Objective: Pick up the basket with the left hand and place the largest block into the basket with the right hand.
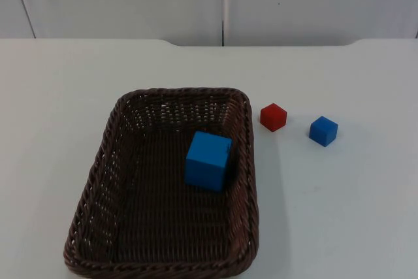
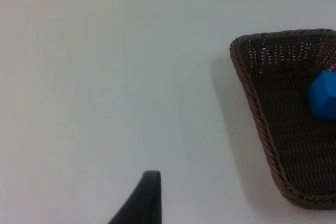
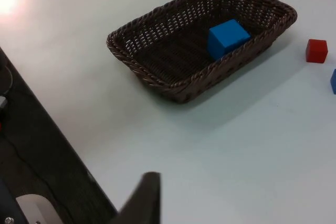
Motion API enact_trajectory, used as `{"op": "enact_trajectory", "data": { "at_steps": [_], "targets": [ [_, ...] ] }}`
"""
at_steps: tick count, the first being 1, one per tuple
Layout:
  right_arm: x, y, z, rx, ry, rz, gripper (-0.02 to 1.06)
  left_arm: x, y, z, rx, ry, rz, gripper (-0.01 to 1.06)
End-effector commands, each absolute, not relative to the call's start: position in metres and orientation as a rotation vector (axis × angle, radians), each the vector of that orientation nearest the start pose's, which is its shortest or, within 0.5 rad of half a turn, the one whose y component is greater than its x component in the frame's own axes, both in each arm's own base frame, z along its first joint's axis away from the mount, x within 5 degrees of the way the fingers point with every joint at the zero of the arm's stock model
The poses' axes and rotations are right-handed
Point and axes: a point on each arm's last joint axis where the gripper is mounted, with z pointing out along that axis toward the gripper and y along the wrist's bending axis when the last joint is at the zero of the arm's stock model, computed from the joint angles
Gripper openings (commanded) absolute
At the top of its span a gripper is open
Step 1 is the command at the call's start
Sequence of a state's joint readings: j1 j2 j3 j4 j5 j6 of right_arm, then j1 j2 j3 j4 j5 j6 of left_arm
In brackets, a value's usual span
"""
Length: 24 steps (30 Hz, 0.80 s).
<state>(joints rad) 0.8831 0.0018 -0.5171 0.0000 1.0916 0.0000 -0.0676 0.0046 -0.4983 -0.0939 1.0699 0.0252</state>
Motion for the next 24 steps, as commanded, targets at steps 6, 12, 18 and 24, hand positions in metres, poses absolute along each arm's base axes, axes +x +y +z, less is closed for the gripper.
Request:
{"op": "enact_trajectory", "data": {
  "at_steps": [6,12,18,24],
  "targets": [
    [-0.0047,-0.0057,0.2801,-0.893,1.891,0.544,1.05,-0.0054,-0.0072,0.2750,0.103,2.058,-0.138,1.05],
    [-0.0047,-0.0057,0.2801,-0.893,1.891,0.544,1.05,-0.0054,-0.0072,0.2750,0.103,2.058,-0.138,1.05],
    [-0.0047,-0.0057,0.2801,-0.893,1.891,0.544,1.05,-0.0054,-0.0072,0.2750,0.103,2.058,-0.138,1.05],
    [-0.0047,-0.0057,0.2801,-0.893,1.891,0.544,1.05,-0.0054,-0.0072,0.2750,0.103,2.058,-0.138,1.05]
  ]
}}
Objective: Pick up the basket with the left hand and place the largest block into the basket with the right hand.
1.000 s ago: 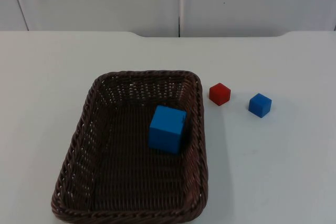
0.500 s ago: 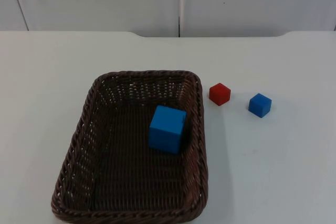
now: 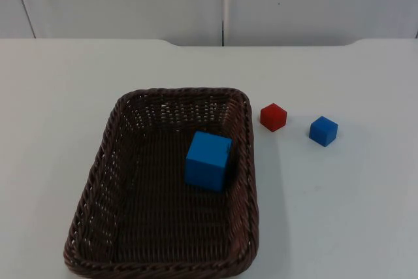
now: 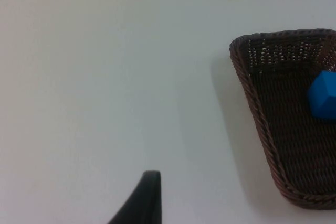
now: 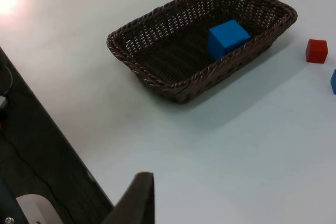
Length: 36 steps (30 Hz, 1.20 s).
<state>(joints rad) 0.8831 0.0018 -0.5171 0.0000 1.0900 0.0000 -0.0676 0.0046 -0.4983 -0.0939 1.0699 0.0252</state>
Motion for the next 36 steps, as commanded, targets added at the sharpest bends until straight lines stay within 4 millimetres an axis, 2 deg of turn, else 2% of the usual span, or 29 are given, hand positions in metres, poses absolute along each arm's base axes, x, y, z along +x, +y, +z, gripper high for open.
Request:
{"op": "enact_trajectory", "data": {
  "at_steps": [1,29,36],
  "targets": [
    [-0.0047,-0.0057,0.2801,-0.893,1.891,0.544,1.05,-0.0054,-0.0072,0.2750,0.103,2.058,-0.138,1.05],
    [-0.0052,-0.0053,0.2801,-0.887,1.897,0.559,1.05,-0.0054,-0.0070,0.2750,0.103,2.058,-0.136,1.05],
    [-0.0052,-0.0053,0.2801,-0.887,1.897,0.559,1.05,-0.0049,-0.0072,0.2750,0.030,2.059,-0.089,1.05]
  ]
}}
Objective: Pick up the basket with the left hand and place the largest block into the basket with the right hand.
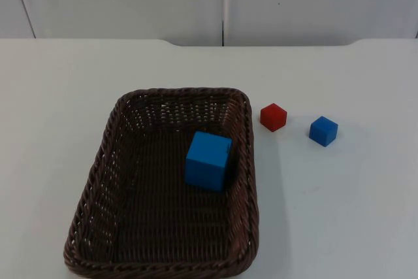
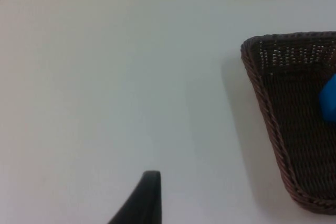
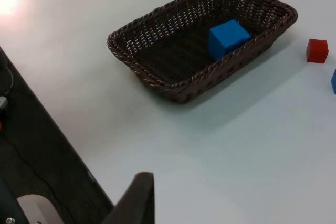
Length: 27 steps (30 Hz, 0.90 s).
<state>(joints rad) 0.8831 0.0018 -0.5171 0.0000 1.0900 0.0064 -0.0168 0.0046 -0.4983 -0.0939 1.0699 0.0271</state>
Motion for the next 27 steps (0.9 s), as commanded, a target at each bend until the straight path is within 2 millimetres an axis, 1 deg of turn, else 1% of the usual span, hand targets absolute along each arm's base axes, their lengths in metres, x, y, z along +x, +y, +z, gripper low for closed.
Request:
{"op": "enact_trajectory", "data": {
  "at_steps": [1,5,17,22,25,27],
  "targets": [
    [-0.0052,-0.0053,0.2801,-0.887,1.897,0.559,1.05,-0.0049,-0.0072,0.2750,0.030,2.059,-0.089,1.05],
    [-0.0052,-0.0053,0.2801,-0.887,1.897,0.559,1.05,-0.0046,-0.0073,0.2750,0.000,2.059,-0.071,1.05],
    [-0.0053,-0.0053,0.2801,-0.882,1.898,0.555,1.05,-0.0046,-0.0073,0.2750,0.000,2.059,-0.071,1.05],
    [-0.0055,-0.0050,0.2801,-0.827,1.917,0.522,1.05,-0.0046,-0.0073,0.2750,0.000,2.059,-0.071,1.05],
    [-0.0059,-0.0046,0.2801,-0.738,1.944,0.466,1.05,-0.0046,-0.0073,0.2750,0.000,2.059,-0.071,1.05],
    [-0.0060,-0.0044,0.2801,-0.715,1.950,0.452,1.05,-0.0046,-0.0073,0.2750,0.000,2.059,-0.071,1.05]
  ]
}}
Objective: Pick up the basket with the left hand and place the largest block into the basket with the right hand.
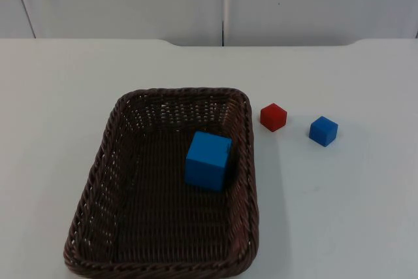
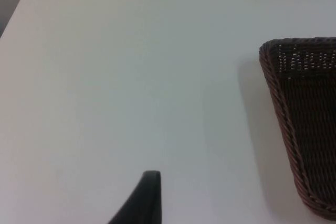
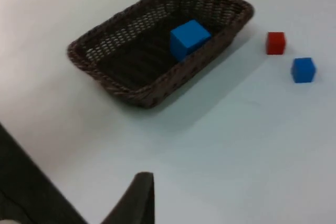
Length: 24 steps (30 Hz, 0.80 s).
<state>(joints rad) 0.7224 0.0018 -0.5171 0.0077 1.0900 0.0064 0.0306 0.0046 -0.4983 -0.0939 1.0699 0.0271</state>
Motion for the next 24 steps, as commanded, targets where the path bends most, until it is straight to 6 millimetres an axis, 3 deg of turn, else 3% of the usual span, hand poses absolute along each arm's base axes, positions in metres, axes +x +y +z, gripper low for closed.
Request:
{"op": "enact_trajectory", "data": {
  "at_steps": [1,24],
  "targets": [
    [-0.0061,-0.0043,0.2801,-0.686,1.958,0.434,1.05,-0.0046,-0.0073,0.2750,0.000,2.059,-0.071,1.05],
    [-0.0074,-0.0005,0.2801,-0.136,2.043,0.099,1.05,-0.0046,-0.0073,0.2750,0.000,2.059,-0.071,1.05]
  ]
}}
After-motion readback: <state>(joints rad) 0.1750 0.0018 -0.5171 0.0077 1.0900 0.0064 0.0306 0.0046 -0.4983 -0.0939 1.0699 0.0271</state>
